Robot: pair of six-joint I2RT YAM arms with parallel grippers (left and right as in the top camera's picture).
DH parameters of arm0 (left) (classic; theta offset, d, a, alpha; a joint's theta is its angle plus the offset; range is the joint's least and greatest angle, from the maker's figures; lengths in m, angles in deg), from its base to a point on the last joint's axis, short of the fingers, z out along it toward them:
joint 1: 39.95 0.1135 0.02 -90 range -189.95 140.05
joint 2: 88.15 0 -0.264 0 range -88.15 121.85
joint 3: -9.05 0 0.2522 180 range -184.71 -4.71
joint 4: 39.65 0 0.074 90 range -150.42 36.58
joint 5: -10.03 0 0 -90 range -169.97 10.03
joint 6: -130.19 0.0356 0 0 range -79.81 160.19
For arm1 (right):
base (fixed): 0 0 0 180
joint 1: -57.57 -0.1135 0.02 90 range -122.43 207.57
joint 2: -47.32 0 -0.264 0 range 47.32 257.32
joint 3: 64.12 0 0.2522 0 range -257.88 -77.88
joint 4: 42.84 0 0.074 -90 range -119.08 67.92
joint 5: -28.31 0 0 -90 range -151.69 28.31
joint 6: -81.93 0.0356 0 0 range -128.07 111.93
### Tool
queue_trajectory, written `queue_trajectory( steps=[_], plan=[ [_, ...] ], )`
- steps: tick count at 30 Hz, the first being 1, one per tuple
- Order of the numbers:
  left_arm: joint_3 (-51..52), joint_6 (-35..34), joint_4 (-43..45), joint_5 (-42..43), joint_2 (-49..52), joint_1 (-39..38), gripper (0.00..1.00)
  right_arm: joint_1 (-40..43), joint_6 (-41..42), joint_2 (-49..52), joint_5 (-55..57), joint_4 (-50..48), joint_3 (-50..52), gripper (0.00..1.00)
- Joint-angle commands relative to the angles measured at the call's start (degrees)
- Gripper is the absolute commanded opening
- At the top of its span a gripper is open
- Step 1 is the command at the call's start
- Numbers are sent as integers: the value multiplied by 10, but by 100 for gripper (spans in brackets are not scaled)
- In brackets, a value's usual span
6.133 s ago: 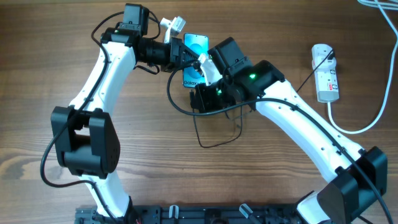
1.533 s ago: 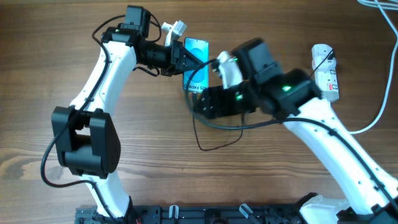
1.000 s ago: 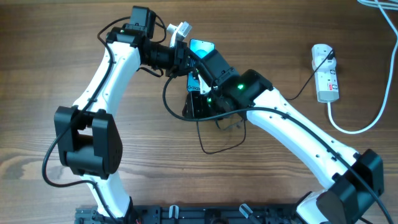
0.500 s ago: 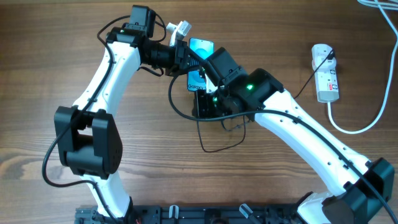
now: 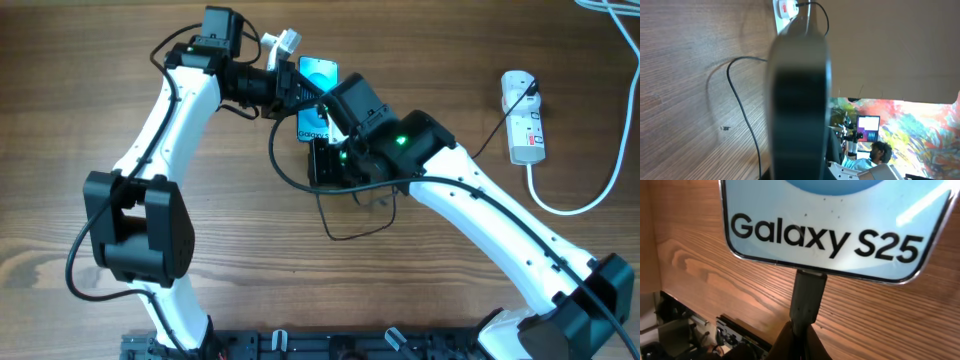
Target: Plug charger to phone and switch on socket
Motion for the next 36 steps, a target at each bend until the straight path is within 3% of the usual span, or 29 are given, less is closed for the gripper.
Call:
queue_trajectory(
  steps=[1, 12, 13, 15, 22, 27, 31, 36],
  plan=[
    [1, 0, -14, 14, -8, -11, 4, 29, -6, -9, 31, -34, -10, 4],
    [1, 0, -22, 15, -8, -11, 4, 33, -27, -9, 57, -64, -10, 4],
    [1, 0, -22, 15, -8, -11, 4, 36, -34, -9, 55, -64, -10, 9],
    [1, 0, -22, 14, -8, -11, 4, 44, -68, -10, 30, -62, -10, 100],
    [1, 0, -22, -18, -8, -10, 4, 125, -85, -41, 7, 13, -10, 100],
    [1, -1, -52, -178, -7, -11, 4, 167, -137, -40, 114, 92, -9, 100],
    [1, -18, -72, -289, 5, -15, 4, 170, -135, -38, 175, 82, 29, 100],
    [1, -17, -71, -324, 16, -24, 4, 170, -136, -38, 176, 42, 73, 100]
  ],
)
